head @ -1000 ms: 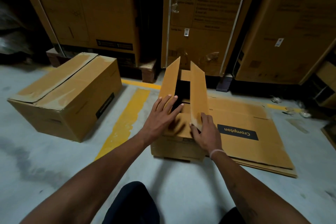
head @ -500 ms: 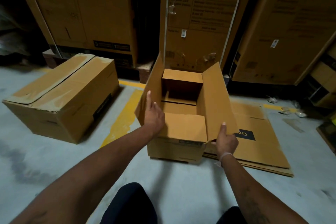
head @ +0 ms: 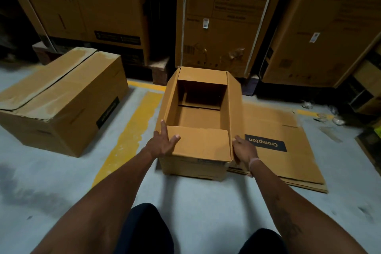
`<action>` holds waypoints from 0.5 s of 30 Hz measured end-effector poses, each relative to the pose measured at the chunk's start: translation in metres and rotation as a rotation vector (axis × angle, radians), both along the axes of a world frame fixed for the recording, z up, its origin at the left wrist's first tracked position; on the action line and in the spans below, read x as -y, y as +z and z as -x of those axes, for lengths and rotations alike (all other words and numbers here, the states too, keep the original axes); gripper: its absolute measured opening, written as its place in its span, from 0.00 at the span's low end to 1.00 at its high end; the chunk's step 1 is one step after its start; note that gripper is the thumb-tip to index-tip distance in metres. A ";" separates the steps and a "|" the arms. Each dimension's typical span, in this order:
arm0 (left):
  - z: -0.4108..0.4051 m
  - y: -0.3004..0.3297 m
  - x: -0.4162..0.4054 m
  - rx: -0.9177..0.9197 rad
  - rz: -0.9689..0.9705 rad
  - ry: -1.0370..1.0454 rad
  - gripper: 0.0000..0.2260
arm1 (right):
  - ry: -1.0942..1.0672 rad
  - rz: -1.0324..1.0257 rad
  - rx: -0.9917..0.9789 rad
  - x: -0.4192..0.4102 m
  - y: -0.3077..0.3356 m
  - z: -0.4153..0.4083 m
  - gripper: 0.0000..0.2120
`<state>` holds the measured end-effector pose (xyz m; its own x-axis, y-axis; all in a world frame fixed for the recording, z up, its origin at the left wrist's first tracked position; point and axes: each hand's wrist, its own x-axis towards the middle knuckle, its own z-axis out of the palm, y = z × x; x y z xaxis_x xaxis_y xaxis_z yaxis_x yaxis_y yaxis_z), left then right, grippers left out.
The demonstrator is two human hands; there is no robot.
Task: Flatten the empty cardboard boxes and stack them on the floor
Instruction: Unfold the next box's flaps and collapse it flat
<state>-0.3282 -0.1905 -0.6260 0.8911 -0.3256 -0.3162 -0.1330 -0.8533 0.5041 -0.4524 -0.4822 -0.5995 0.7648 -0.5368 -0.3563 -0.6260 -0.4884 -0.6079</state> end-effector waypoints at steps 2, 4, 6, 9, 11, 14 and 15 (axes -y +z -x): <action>-0.002 0.001 -0.001 -0.028 0.005 -0.007 0.45 | -0.046 -0.103 0.001 -0.008 -0.001 -0.009 0.26; -0.006 0.003 0.001 -0.039 -0.093 -0.020 0.45 | -0.060 -0.054 0.005 -0.011 -0.001 -0.017 0.29; -0.006 0.007 0.008 0.005 -0.268 -0.017 0.45 | -0.095 -0.004 -0.017 -0.008 0.000 -0.026 0.36; -0.003 0.017 0.024 0.235 -0.400 -0.063 0.43 | -0.203 -0.077 -0.033 0.006 -0.002 -0.033 0.42; -0.004 0.023 0.035 0.426 -0.414 -0.186 0.38 | -0.304 -0.132 -0.022 0.017 -0.004 -0.033 0.48; 0.000 0.031 0.058 0.504 -0.404 -0.400 0.36 | -0.462 -0.250 0.052 0.042 -0.016 -0.024 0.58; 0.003 0.033 0.067 0.493 -0.389 -0.447 0.36 | -0.480 -0.304 0.069 0.063 -0.035 -0.024 0.55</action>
